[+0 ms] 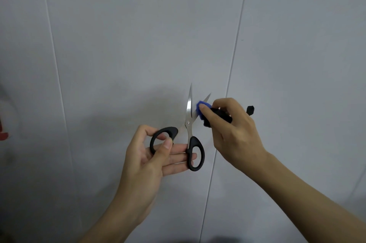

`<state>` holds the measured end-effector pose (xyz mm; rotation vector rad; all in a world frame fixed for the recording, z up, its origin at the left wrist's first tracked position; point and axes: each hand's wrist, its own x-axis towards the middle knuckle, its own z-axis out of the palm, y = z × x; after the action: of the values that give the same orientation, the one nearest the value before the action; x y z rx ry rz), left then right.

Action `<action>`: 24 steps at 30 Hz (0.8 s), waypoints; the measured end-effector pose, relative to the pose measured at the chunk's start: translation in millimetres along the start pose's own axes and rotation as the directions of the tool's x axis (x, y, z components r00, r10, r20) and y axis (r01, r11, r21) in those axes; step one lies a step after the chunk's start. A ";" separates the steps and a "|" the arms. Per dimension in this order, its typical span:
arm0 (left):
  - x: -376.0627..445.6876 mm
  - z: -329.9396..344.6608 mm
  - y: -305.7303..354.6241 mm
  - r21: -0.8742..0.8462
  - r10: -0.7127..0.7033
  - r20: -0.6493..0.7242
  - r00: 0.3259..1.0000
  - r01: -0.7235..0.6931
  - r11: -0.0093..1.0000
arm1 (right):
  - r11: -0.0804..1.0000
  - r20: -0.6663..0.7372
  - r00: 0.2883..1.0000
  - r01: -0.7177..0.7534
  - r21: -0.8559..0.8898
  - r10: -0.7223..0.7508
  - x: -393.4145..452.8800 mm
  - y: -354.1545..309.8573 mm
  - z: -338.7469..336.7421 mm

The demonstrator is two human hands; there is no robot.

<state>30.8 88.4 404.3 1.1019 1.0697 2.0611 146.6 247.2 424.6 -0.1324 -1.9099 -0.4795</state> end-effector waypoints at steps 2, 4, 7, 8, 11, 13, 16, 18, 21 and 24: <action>-1.0 -0.7 0.5 0.003 0.000 0.002 1.000 0.000 1.000 | 1.000 -0.013 1.000 -0.023 0.001 0.023 1.0 4.3 1.7; -2.3 -0.5 1.6 -0.001 0.003 0.008 1.000 -0.003 1.000 | 0.999 -0.032 0.999 -0.040 0.004 0.040 2.1 7.5 2.2; -3.7 0.6 3.0 -0.014 0.007 0.007 1.000 -0.007 1.000 | 0.999 -0.061 0.997 -0.046 -0.008 0.045 5.2 9.7 0.1; -4.1 1.0 3.1 -0.019 0.006 0.007 1.000 -0.006 1.000 | 0.999 -0.068 0.996 -0.050 -0.014 0.049 6.0 10.3 -0.8; -5.5 1.9 4.4 -0.030 0.009 0.015 1.000 -0.008 1.000 | 0.997 -0.084 0.994 -0.073 -0.036 0.070 7.8 13.5 -3.5; -6.8 2.7 5.3 -0.032 0.018 0.016 1.000 -0.018 0.999 | 0.995 -0.086 0.993 -0.086 -0.060 0.080 8.7 14.5 -6.3; -6.8 3.0 -0.5 -0.031 0.019 0.017 1.000 -0.019 0.999 | 0.990 -0.064 0.992 -0.114 -0.077 0.110 10.0 17.2 -9.1; -5.1 1.1 -10.5 -0.022 -0.006 -0.015 1.000 0.005 1.000 | 0.982 -0.020 0.986 -0.168 -0.086 0.167 10.2 22.2 -8.3; -2.0 -4.7 -23.2 -0.066 -0.079 -0.086 0.993 0.073 0.995 | 0.958 0.008 0.961 -0.276 -0.073 0.278 3.0 27.7 -7.8; 0.7 -10.4 -25.5 -0.156 -0.130 -0.091 0.987 0.115 0.981 | 0.950 -0.026 0.950 -0.311 -0.008 0.311 -3.8 18.6 -14.4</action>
<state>24.3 98.3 379.4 0.8447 0.9861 2.0790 166.4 259.1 430.5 -0.4274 -1.8203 -0.2772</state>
